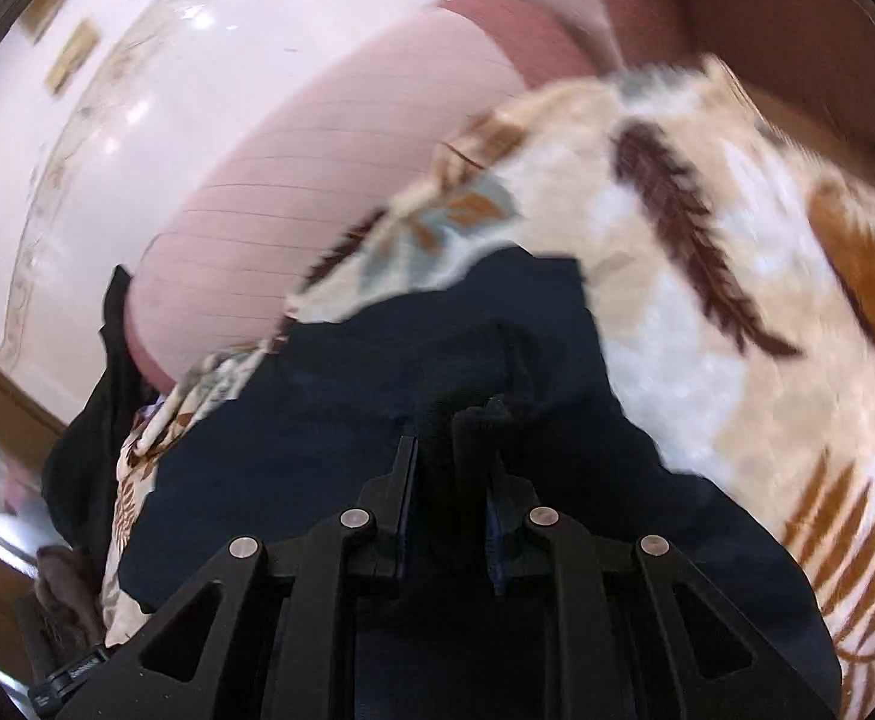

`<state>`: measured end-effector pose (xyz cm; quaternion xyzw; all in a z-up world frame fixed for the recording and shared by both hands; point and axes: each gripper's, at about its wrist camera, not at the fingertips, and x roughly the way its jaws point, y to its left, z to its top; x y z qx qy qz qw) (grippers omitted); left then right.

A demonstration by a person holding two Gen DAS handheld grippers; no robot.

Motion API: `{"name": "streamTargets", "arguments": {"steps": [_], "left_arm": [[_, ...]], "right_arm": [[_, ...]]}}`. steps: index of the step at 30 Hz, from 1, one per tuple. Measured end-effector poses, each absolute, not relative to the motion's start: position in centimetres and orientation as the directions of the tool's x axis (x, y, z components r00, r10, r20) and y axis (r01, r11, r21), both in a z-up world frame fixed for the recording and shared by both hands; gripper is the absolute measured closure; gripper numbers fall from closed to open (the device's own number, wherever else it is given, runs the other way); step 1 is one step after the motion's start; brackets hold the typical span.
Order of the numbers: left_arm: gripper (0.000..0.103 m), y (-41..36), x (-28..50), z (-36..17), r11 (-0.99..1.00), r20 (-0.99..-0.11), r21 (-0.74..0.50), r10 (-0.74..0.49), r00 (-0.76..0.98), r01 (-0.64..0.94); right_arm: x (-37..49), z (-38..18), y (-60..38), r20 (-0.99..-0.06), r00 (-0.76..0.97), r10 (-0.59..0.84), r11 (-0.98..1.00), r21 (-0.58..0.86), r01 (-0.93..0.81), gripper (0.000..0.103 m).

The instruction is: Fold large clothes

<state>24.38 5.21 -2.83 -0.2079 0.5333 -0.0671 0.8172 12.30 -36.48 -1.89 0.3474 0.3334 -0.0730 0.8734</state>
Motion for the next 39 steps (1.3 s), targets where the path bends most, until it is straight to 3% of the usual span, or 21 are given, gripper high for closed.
{"name": "streamTargets", "arguments": {"steps": [7, 8, 9, 10, 11, 12, 13, 16, 18, 20, 23, 24, 28, 29, 30, 31, 33, 34, 35, 36, 39], "left_arm": [[0.036, 3.8, 24.9, -2.8, 0.852, -0.785, -0.522, -0.464, 0.412, -0.034], [0.036, 3.2, 25.1, -3.0, 0.857, -0.788, -0.516, -0.462, 0.408, -0.025], [0.036, 2.8, 25.3, -3.2, 0.869, -0.796, -0.494, -0.44, 0.416, -0.026], [0.036, 2.6, 25.6, -3.4, 0.89, -0.811, -0.454, -0.394, 0.433, -0.039], [0.04, 2.8, 25.9, -3.8, 0.908, -0.828, -0.412, -0.342, 0.445, -0.07], [0.063, 3.2, 26.1, -4.1, 0.914, -0.834, -0.394, -0.31, 0.457, -0.099], [0.075, 4.2, 26.4, -4.5, 0.914, -0.842, -0.381, -0.281, 0.46, -0.14], [0.087, 6.8, 27.1, -5.4, 0.848, -0.823, -0.485, -0.359, 0.44, -0.215], [0.087, 7.8, 27.0, -5.4, 0.815, -0.815, -0.524, -0.395, 0.424, -0.249], [0.087, 8.0, 26.7, -5.2, 0.8, -0.811, -0.538, -0.405, 0.422, -0.265], [0.087, 8.2, 26.2, -4.7, 0.793, -0.809, -0.542, -0.404, 0.427, -0.278], [0.087, 8.3, 26.1, -4.5, 0.792, -0.809, -0.541, -0.4, 0.431, -0.281], [0.086, 7.0, 24.7, -3.0, 0.81, -0.826, -0.497, -0.332, 0.456, -0.312], [0.086, 6.3, 24.2, -2.4, 0.816, -0.82, -0.498, -0.333, 0.465, -0.294], [0.086, 5.3, 24.0, -1.8, 0.82, -0.807, -0.509, -0.351, 0.474, -0.26], [0.086, 4.6, 24.0, -1.3, 0.827, -0.796, -0.516, -0.365, 0.483, -0.225], [0.076, 2.6, 24.1, 0.2, 0.862, -0.76, -0.495, -0.372, 0.533, -0.105], [0.071, 1.9, 24.3, 0.6, 0.889, -0.752, -0.453, -0.337, 0.567, -0.072], [0.056, 1.2, 24.5, 0.7, 0.919, -0.749, -0.39, -0.282, 0.599, -0.056], [0.05, 0.7, 25.0, 0.2, 0.952, -0.768, -0.3, -0.199, 0.609, -0.067], [0.05, 0.9, 27.8, -4.9, 0.983, -0.89, -0.128, -0.054, 0.453, -0.134]], "right_arm": [[12.3, -2.3, -36.3, -0.577, 0.787, 0.219, 0.669, 0.675, 0.309, 0.063], [12.5, -1.9, -36.1, -0.574, 0.785, 0.234, 0.681, 0.673, 0.289, 0.069], [12.6, -1.1, -36.0, -0.55, 0.797, 0.25, 0.694, 0.676, 0.248, 0.09], [12.6, -0.5, -36.0, -0.533, 0.808, 0.252, 0.697, 0.679, 0.231, 0.09], [12.2, 0.2, -36.2, -0.506, 0.827, 0.244, 0.69, 0.69, 0.219, 0.09], [11.8, 0.8, -36.8, -0.465, 0.852, 0.24, 0.669, 0.715, 0.202, 0.09], [11.5, 1.1, -37.3, -0.446, 0.865, 0.232, 0.654, 0.73, 0.201, 0.09], [12.1, 0.4, -38.2, -0.508, 0.831, 0.228, 0.662, 0.706, 0.25, 0.09], [12.4, -0.4, -38.0, -0.581, 0.784, 0.219, 0.687, 0.663, 0.299, 0.085], [11.9, -0.8, -37.9, -0.586, 0.78, 0.22, 0.686, 0.661, 0.303, 0.084], [11.4, -1.5, -38.0, -0.571, 0.787, 0.234, 0.657, 0.69, 0.305, 0.056], [11.4, -1.7, -38.0, -0.571, 0.786, 0.238, 0.653, 0.692, 0.306, 0.054], [12.4, -2.2, -37.2, -0.611, 0.751, 0.25, 0.688, 0.658, 0.307, 0.054], [12.6, -2.0, -36.9, -0.611, 0.75, 0.252, 0.699, 0.651, 0.296, 0.06], [12.7, -1.5, -36.5, -0.6, 0.757, 0.259, 0.718, 0.644, 0.264, 0.078], [12.6, -1.2, -36.2, -0.588, 0.767, 0.257, 0.729, 0.639, 0.246, 0.087], [12.4, -0.6, -35.7, -0.553, 0.785, 0.279, 0.725, 0.657, 0.205, 0.088], [12.4, -0.5, -35.5, -0.544, 0.788, 0.289, 0.723, 0.664, 0.193, 0.088], [12.4, -0.4, -35.3, -0.539, 0.788, 0.298, 0.723, 0.666, 0.182, 0.088], [12.4, -0.6, -35.3, -0.553, 0.781, 0.29, 0.733, 0.653, 0.19, 0.088], [13.2, -2.2, -35.6, -0.687, 0.698, 0.202, 0.789, 0.536, 0.3, 0.09]]}}
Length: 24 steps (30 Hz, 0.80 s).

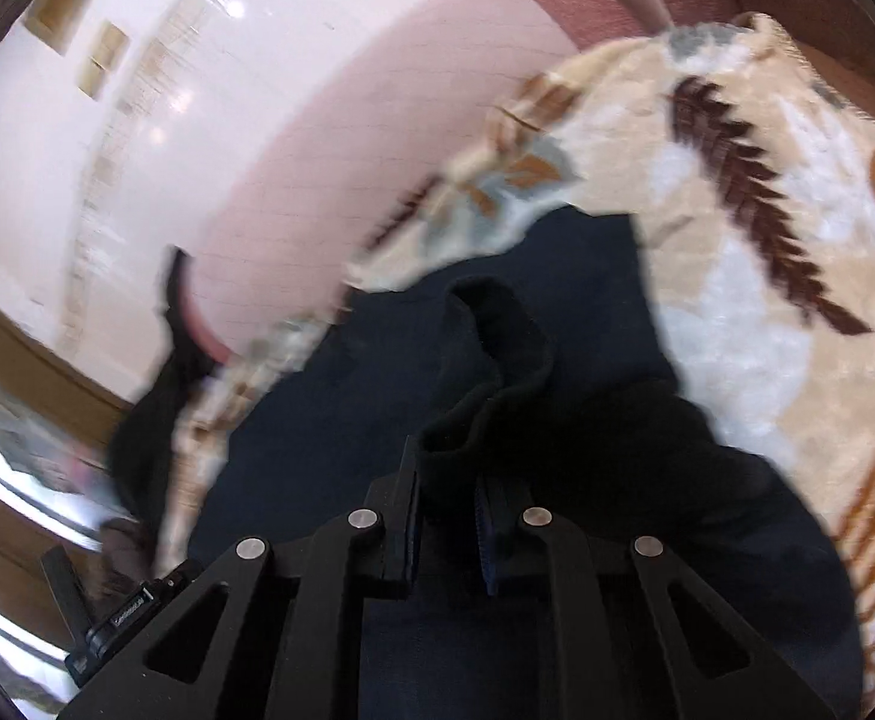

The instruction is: Fold large clothes

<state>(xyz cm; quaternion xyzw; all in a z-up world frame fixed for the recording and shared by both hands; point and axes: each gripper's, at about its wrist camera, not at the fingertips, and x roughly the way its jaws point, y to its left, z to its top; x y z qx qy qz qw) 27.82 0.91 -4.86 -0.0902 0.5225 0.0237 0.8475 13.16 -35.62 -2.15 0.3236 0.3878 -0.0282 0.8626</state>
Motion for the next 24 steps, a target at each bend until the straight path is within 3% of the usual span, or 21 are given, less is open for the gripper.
{"name": "streamTargets", "arguments": {"steps": [2, 5, 8, 10, 11, 13, 15, 17, 21, 24], "left_arm": [[0.05, 1.1, 27.9, -5.2, 0.986, -0.885, -0.12, -0.054, 0.462, -0.116], [0.05, 0.6, 27.3, -3.3, 0.987, -0.885, -0.133, -0.076, 0.46, -0.093], [0.049, 0.4, 26.9, -2.6, 0.976, -0.878, -0.204, -0.148, 0.455, -0.077], [0.045, -0.4, 26.8, -3.1, 0.984, -0.891, -0.171, -0.132, 0.435, -0.053], [0.045, -0.7, 26.6, -3.6, 0.989, -0.903, -0.142, -0.109, 0.415, -0.048], [0.045, -1.3, 25.6, -4.2, 0.995, -0.919, -0.097, -0.083, 0.385, -0.018], [0.042, -1.7, 24.0, -3.9, 0.998, -0.922, -0.064, -0.064, 0.381, 0.013], [0.041, -1.8, 22.0, -4.1, 0.997, -0.938, -0.061, -0.07, 0.341, 0.037], [0.041, -2.3, 16.0, -3.7, 0.989, -0.949, -0.004, -0.05, 0.311, 0.147], [0.041, -1.5, 12.0, -4.1, 0.98, -0.966, -0.05, -0.095, 0.24, 0.191]], "right_arm": [[13.1, -3.2, -36.3, -0.748, 0.639, 0.178, 0.789, 0.497, 0.361, 0.094], [10.7, -1.1, -36.6, -0.677, 0.72, 0.153, 0.753, 0.552, 0.359, 0.083], [8.9, -0.2, -36.5, -0.609, 0.783, 0.128, 0.731, 0.592, 0.341, 0.055], [10.0, -2.3, -35.9, -0.72, 0.676, 0.156, 0.765, 0.521, 0.379, 0.057], [10.6, -3.1, -35.4, -0.767, 0.621, 0.161, 0.786, 0.48, 0.39, 0.064], [9.7, -2.4, -34.7, -0.778, 0.614, 0.13, 0.81, 0.441, 0.387, 0.069], [8.7, -1.5, -34.1, -0.782, 0.604, 0.151, 0.811, 0.448, 0.378, 0.062], [7.5, -1.5, -33.1, -0.81, 0.548, 0.21, 0.809, 0.459, 0.367, 0.047], [3.7, -2.9, -30.1, -0.857, 0.417, 0.304, 0.833, 0.451, 0.32, 0.048], [0.0, -3.2, -28.5, -0.868, 0.375, 0.324, 0.847, 0.443, 0.293, 0.043]]}}
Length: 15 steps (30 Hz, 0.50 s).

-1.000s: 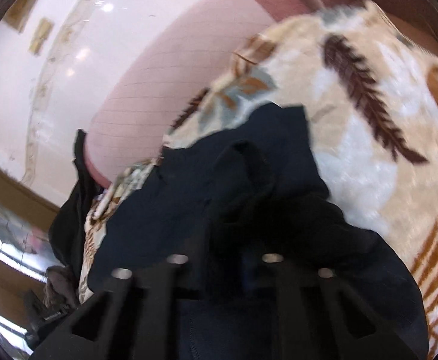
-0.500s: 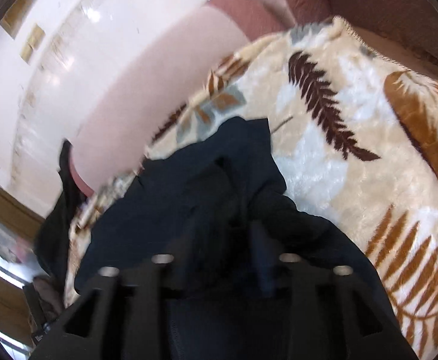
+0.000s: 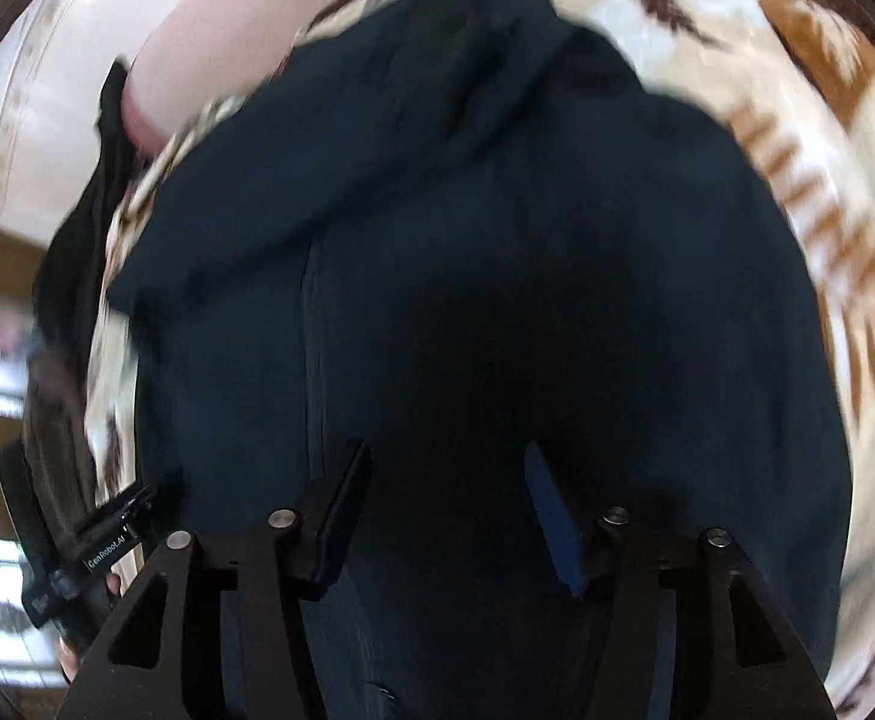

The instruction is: Fold large clothes

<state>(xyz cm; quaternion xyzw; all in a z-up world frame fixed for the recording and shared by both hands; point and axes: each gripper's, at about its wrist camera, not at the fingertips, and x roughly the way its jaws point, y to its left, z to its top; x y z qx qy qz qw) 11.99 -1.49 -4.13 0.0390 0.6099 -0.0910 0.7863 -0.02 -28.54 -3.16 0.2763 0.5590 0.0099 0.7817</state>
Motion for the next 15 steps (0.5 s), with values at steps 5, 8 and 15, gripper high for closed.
{"name": "streamTargets", "arguments": {"steps": [5, 8, 15], "left_arm": [[0.04, 1.0, 5.9, -2.9, 0.964, -0.969, -0.039, -0.1, 0.224, 0.262], [0.04, 4.2, 4.1, -2.3, 0.974, -0.971, -0.046, -0.096, 0.22, 0.223], [0.04, 9.0, 1.2, -4.0, 0.983, -0.982, -0.073, -0.1, 0.158, 0.17]], "right_arm": [[-5.6, -2.0, -28.2, -0.876, 0.339, 0.342, 0.857, 0.439, 0.27, 0.043], [-8.8, -0.3, -30.1, -0.883, 0.368, 0.292, 0.875, 0.402, 0.271, 0.04], [-14.8, -1.5, -35.7, -0.911, 0.345, 0.226, 0.865, 0.35, 0.358, 0.033]]}}
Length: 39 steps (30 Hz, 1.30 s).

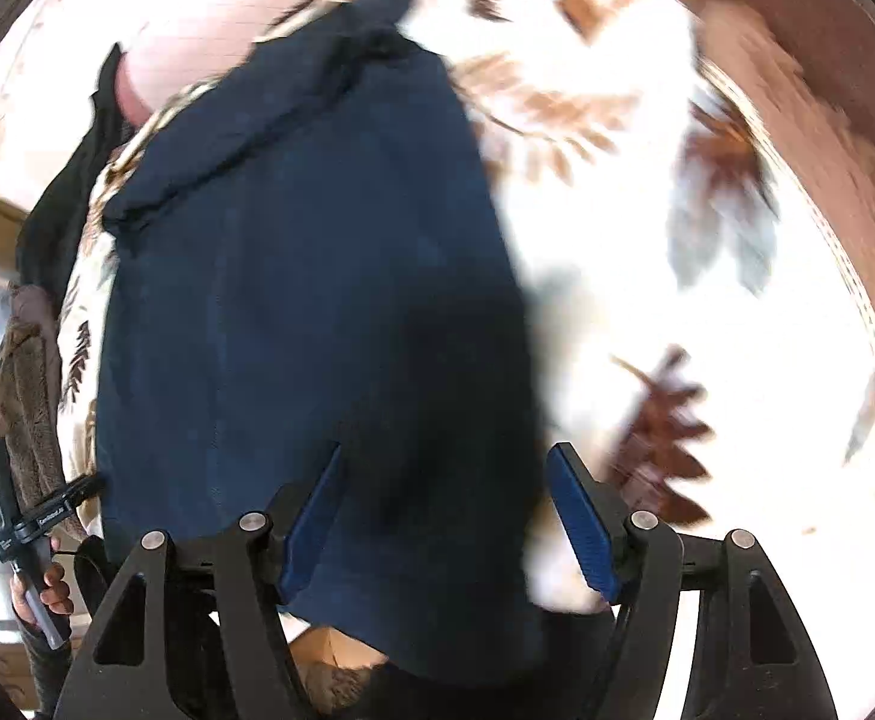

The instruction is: Fold large clothes

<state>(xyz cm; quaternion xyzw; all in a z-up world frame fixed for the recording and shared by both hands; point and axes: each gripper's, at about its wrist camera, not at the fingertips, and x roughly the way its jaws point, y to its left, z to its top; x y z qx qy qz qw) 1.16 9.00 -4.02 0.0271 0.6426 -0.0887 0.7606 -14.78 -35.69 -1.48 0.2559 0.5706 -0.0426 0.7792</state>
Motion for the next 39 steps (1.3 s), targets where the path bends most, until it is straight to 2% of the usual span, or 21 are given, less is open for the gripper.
{"name": "streamTargets", "arguments": {"steps": [2, 3, 5, 7, 10, 12, 13, 15, 17, 18, 20, 23, 25, 26, 28, 29, 30, 32, 34, 35, 39], "left_arm": [[0.038, 9.2, 0.4, -5.0, 0.978, -0.981, -0.129, -0.15, 0.121, 0.162], [0.03, 9.0, 0.0, -5.3, 0.974, -0.978, -0.164, -0.182, 0.106, 0.157], [0.024, 8.7, -0.5, -5.5, 0.967, -0.972, -0.196, -0.214, 0.1, 0.16], [0.024, 8.1, -1.2, -5.7, 0.96, -0.967, -0.227, -0.242, 0.082, 0.161], [0.024, 6.6, -2.5, -6.1, 0.95, -0.959, -0.265, -0.278, 0.057, 0.166], [0.024, 6.0, -3.5, -6.2, 0.952, -0.962, -0.248, -0.263, 0.067, 0.181], [0.029, 5.3, -4.1, -5.8, 0.951, -0.962, -0.248, -0.264, 0.068, 0.185], [0.07, 4.4, -4.1, -5.6, 0.952, -0.966, -0.233, -0.251, 0.066, 0.2], [0.093, 4.0, -4.9, -5.2, 0.944, -0.963, -0.238, -0.261, 0.074, 0.23], [0.097, 3.8, -5.3, -4.9, 0.942, -0.961, -0.243, -0.266, 0.076, 0.232], [0.098, 3.5, -5.8, -4.3, 0.938, -0.956, -0.249, -0.278, 0.097, 0.24], [0.097, 3.7, -5.4, -4.8, 0.929, -0.943, -0.302, -0.325, 0.08, 0.216], [0.093, 4.3, -4.7, -5.3, 0.931, -0.946, -0.3, -0.319, 0.064, 0.206], [0.088, 5.1, -3.5, -4.8, 0.931, -0.945, -0.305, -0.322, 0.061, 0.201], [0.067, 5.0, -3.5, -5.1, 0.928, -0.942, -0.321, -0.333, 0.039, 0.188], [0.047, 5.1, -3.3, -5.4, 0.925, -0.939, -0.332, -0.343, 0.029, 0.182], [0.042, 4.9, -3.3, -5.7, 0.921, -0.934, -0.348, -0.356, 0.019, 0.175], [0.043, 4.6, -3.1, -5.8, 0.927, -0.941, -0.326, -0.336, 0.026, 0.183], [0.078, 3.8, -2.9, -5.2, 0.929, -0.948, -0.3, -0.316, 0.041, 0.218], [0.093, 3.6, -2.9, -4.9, 0.923, -0.945, -0.308, -0.325, 0.037, 0.23], [0.095, 4.6, -2.8, -2.6, 0.886, -0.901, -0.414, -0.431, 0.043, 0.207]], "right_arm": [[-15.8, -2.7, -36.3, -0.904, 0.337, 0.262, 0.85, 0.382, 0.363, 0.031], [-16.2, -3.5, -36.2, -0.887, 0.339, 0.314, 0.833, 0.429, 0.35, 0.031], [-16.7, -4.5, -35.6, -0.858, 0.337, 0.387, 0.811, 0.491, 0.318, 0.031], [-16.9, -4.9, -34.5, -0.831, 0.342, 0.438, 0.81, 0.53, 0.25, 0.032], [-17.1, -4.9, -34.3, -0.825, 0.358, 0.437, 0.823, 0.528, 0.21, 0.032], [-17.1, -5.1, -34.4, -0.828, 0.356, 0.432, 0.826, 0.522, 0.213, 0.042], [-17.2, -5.1, -34.6, -0.837, 0.354, 0.418, 0.835, 0.507, 0.212, 0.047], [-18.0, -4.6, -34.9, -0.848, 0.35, 0.398, 0.857, 0.48, 0.189, 0.073], [-18.6, -4.1, -34.9, -0.847, 0.355, 0.396, 0.873, 0.467, 0.141, 0.084], [-18.7, -3.7, -34.6, -0.845, 0.353, 0.401, 0.878, 0.464, 0.115, 0.098], [-19.1, -2.6, -34.5, -0.817, 0.38, 0.433, 0.865, 0.495, 0.077, 0.098], [-19.1, -2.5, -35.0, -0.799, 0.395, 0.453, 0.848, 0.523, 0.086, 0.092], [-18.3, -3.8, -35.3, -0.815, 0.358, 0.455, 0.841, 0.525, 0.128, 0.09], [-18.1, -4.5, -35.4, -0.821, 0.343, 0.456, 0.838, 0.526, 0.144, 0.087], [-17.9, -5.3, -35.4, -0.808, 0.336, 0.484, 0.814, 0.557, 0.165, 0.079], [-17.9, -5.4, -35.3, -0.8, 0.338, 0.497, 0.805, 0.57, 0.166, 0.073], [-17.9, -5.5, -35.2, -0.789, 0.342, 0.51, 0.795, 0.584, 0.162, 0.066], [-17.8, -5.4, -34.2, -0.797, 0.341, 0.499, 0.809, 0.569, 0.149, 0.067], [-18.1, -4.6, -33.6, -0.807, 0.348, 0.478, 0.836, 0.539, 0.102, 0.09], [-18.1, -4.3, -33.8, -0.8, 0.353, 0.484, 0.835, 0.544, 0.087, 0.096], [-18.5, -1.8, -33.4, -0.746, 0.419, 0.518, 0.816, 0.577, 0.02, 0.097]]}}
